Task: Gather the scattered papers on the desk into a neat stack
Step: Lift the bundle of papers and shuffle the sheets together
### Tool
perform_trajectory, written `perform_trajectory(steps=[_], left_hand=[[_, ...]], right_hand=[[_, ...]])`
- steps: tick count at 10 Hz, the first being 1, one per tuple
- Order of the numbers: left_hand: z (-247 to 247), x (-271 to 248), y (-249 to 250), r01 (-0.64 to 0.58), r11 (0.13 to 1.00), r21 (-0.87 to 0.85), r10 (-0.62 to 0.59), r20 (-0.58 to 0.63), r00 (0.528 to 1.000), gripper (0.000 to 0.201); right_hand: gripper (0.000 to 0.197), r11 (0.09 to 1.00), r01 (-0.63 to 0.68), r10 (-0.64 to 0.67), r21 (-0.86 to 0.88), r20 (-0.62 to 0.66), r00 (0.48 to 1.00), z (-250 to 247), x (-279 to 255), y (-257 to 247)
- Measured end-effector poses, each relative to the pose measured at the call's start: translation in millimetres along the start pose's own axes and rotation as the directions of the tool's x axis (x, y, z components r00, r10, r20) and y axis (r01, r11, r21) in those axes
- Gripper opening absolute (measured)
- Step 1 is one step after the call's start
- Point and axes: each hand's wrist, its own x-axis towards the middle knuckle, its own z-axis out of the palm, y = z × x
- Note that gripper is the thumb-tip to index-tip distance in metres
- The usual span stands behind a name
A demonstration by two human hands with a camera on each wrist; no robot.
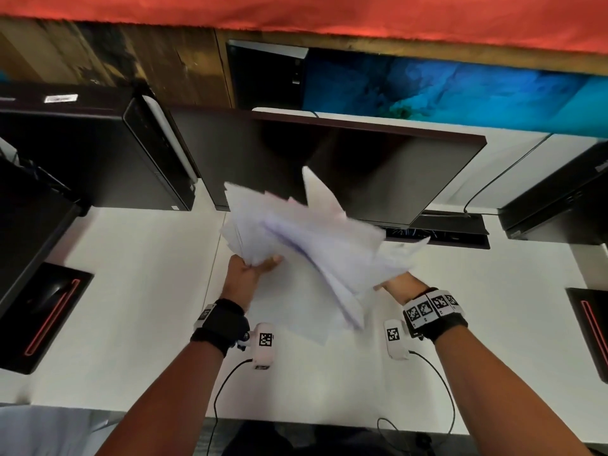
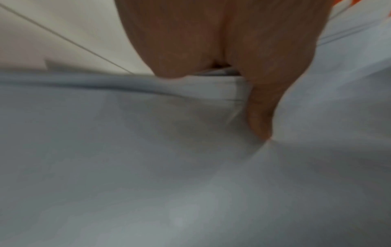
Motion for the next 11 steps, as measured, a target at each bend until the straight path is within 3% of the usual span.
perform_trajectory(steps=[1,2,3,4,5,6,7,8,9,10,11], left_hand=[[-0.7,-1.3,-2.0,0.038,0.999,0.010,-0.036,-0.136,0.990,0.059],[8.4,-7.8,-1.5,0.027,0.999,0.024,-0.023,-0.167,0.986,0.046],[17.4,-17.8,3.8,0.005,1.000,-0.003,-0.006,-0.200,0.980,0.021],[22.3,-22.0,-1.2,-0.034,0.999,-0.026,0.027,-0.229,0.973,0.027],[29.7,-27.1,-6.1,-0.049,0.999,0.007,0.049,-0.214,0.976,0.029],[34.8,-28.8,-8.0,-0.038,0.999,0.028,0.043,-0.197,0.979,0.020],[36.2,-31.1,7.9,-0.109,0.994,0.001,0.106,-0.227,0.968,0.025],[40.8,-38.5,21.1,-0.105,0.994,0.036,0.110,-0.213,0.971,0.018],[42.7,-41.4,13.2,0.296,0.898,0.326,-0.251,-0.173,0.952,0.090],[46.9,-44.1,0.8,0.384,0.837,0.389,-0.385,-0.079,0.920,0.103],[49.8,-40.3,-6.4,0.379,0.857,0.350,-0.380,-0.068,0.922,0.064]], right_hand=[[0.039,0.983,0.052,-0.059,0.175,0.037,0.998,-4.0,32.4,26.5],[0.059,0.924,0.084,-0.122,0.372,0.078,0.990,-0.5,34.6,34.9],[0.049,0.846,0.105,-0.195,0.523,0.119,0.974,4.0,26.3,40.5],[0.040,0.817,0.170,-0.249,0.551,0.072,0.966,18.1,17.3,45.7],[0.029,0.851,0.281,-0.209,0.443,-0.204,0.956,41.1,20.4,51.2],[0.015,0.824,0.285,-0.098,0.490,-0.372,0.923,53.2,21.6,52.1],[0.020,0.778,0.371,-0.140,0.507,-0.437,0.889,57.1,11.0,45.7],[0.034,0.684,0.527,-0.217,0.504,-0.549,0.807,60.3,0.3,35.7],[0.029,0.673,0.537,-0.185,0.509,-0.587,0.788,70.2,4.2,36.6],[0.033,0.629,0.494,-0.156,0.600,-0.526,0.836,81.1,9.7,41.7],[0.037,0.690,0.524,-0.198,0.499,-0.566,0.800,84.8,10.3,43.3]])
